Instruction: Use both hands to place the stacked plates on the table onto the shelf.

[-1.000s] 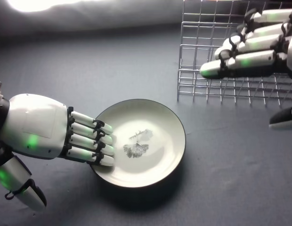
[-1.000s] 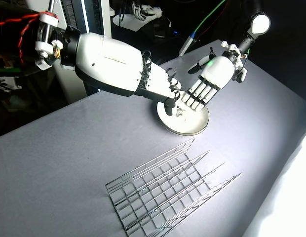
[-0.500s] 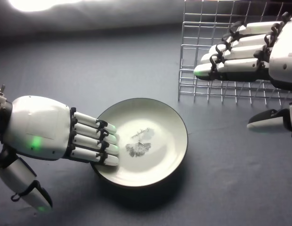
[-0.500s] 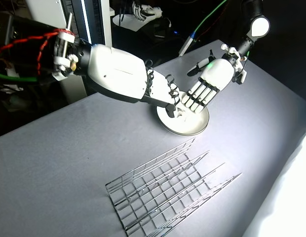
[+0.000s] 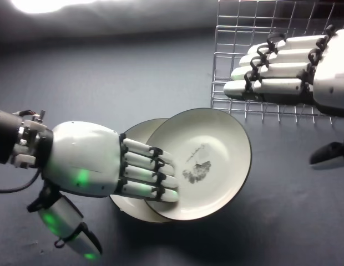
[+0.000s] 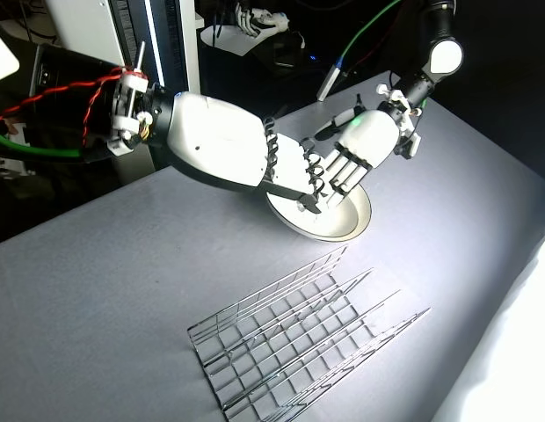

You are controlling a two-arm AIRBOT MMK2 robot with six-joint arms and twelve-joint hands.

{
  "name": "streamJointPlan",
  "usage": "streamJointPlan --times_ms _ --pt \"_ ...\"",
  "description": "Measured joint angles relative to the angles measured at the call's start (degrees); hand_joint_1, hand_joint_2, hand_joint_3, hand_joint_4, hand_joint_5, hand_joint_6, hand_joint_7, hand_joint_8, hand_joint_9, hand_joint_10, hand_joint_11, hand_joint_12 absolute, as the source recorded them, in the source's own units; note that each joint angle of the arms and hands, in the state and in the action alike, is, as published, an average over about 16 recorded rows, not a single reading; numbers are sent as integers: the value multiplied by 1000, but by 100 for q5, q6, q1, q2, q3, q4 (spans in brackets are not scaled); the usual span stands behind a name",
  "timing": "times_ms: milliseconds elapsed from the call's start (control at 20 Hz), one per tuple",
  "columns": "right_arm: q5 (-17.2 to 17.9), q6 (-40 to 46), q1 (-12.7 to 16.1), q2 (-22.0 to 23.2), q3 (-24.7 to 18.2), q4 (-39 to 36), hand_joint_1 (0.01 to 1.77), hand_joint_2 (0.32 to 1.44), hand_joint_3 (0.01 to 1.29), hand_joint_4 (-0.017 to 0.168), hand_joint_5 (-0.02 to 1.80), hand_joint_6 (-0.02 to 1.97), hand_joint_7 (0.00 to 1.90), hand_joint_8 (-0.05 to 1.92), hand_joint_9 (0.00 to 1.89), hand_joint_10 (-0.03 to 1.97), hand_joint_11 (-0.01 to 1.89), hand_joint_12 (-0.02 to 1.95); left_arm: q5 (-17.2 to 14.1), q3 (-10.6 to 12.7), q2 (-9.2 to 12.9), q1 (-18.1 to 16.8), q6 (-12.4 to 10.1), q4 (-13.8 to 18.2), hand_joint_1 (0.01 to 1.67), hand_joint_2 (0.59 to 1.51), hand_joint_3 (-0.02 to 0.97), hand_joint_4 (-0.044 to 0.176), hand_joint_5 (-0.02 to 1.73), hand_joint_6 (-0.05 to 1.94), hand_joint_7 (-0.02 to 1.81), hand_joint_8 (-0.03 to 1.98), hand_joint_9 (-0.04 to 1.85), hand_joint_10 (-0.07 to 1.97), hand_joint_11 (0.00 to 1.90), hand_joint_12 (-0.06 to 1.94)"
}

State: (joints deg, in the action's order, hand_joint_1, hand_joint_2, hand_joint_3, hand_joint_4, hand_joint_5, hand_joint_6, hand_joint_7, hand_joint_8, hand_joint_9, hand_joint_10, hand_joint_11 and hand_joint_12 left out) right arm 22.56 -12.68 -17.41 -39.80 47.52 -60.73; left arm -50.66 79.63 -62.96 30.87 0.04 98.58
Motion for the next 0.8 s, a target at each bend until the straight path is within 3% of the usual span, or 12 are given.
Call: streamJointPlan --times_ms 400,800 --pt "354 -12 -226 -26 66 -710 994 870 14 2 13 13 12 -3 18 -3 21 86 127 -153 -186 -97 4 -11 13 1066 22 -6 -10 -28 -16 -25 8 -2 15 -5" --pt "533 -16 -447 -50 134 -993 949 827 14 2 15 13 12 -3 21 -3 21 16 -15 -20 -279 -98 -28 -88 13 1067 21 -4 -10 -21 -15 -24 -2 -18 15 -11"
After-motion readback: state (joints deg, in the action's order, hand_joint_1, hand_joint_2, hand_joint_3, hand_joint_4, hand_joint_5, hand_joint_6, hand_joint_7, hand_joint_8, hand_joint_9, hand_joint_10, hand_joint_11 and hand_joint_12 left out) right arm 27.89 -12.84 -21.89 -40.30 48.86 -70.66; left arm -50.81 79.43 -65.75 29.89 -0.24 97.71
